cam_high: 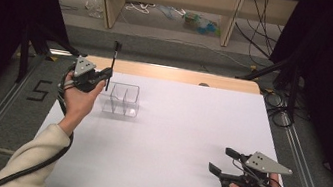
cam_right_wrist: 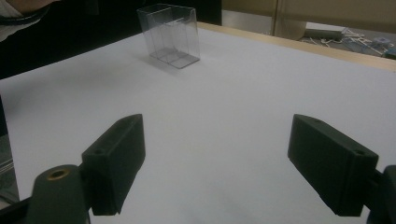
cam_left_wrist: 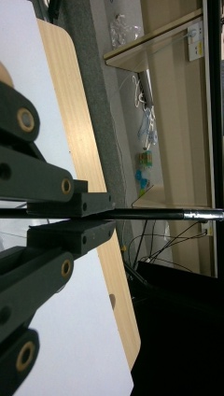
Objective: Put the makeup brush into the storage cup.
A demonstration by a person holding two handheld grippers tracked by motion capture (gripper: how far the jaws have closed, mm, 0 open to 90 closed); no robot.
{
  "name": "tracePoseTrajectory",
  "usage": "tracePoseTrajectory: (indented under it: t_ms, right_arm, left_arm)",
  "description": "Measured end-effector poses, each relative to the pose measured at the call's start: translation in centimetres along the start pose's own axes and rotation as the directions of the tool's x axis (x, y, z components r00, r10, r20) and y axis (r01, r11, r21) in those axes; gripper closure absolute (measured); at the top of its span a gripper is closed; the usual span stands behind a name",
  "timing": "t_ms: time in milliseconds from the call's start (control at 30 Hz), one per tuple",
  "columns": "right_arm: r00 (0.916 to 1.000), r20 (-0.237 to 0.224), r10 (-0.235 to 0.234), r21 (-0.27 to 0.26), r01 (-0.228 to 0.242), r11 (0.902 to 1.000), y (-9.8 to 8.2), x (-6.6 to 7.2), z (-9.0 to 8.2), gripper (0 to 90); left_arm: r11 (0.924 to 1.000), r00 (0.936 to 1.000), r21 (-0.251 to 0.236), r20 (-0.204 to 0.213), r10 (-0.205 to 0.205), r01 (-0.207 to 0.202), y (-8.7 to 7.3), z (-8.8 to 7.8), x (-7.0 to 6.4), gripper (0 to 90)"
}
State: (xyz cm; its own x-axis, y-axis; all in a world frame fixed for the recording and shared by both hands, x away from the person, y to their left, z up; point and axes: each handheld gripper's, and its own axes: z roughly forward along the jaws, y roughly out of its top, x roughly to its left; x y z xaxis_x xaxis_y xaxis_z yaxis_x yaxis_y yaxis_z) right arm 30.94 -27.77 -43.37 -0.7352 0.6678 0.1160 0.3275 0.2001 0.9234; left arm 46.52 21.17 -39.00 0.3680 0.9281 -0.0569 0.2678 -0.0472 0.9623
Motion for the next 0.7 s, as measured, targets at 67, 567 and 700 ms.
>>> tracePoseTrajectory:
  t_ms: [67,567,700]
  right_arm:
    - [1.0,0.007,-0.005,0.012,0.005,0.9999,0.03,-0.03,-0.09,20.1]
    - [1.0,0.003,-0.002,0.0,0.002,1.0,-0.01,-0.03,0.01,20.1]
    - [1.0,0.003,0.0,0.001,0.0,1.0,-0.01,-0.03,0.01,20.1]
  left_arm:
    - [1.0,1.0,0.002,0.001,0.003,-0.003,0.0,0.07,0.08,85.3]
    - [1.0,1.0,0.002,-0.002,0.0,0.0,-0.13,0.64,0.27,85.2]
    - [1.0,1.0,0.004,-0.008,0.0,0.0,-0.16,0.75,0.34,85.2]
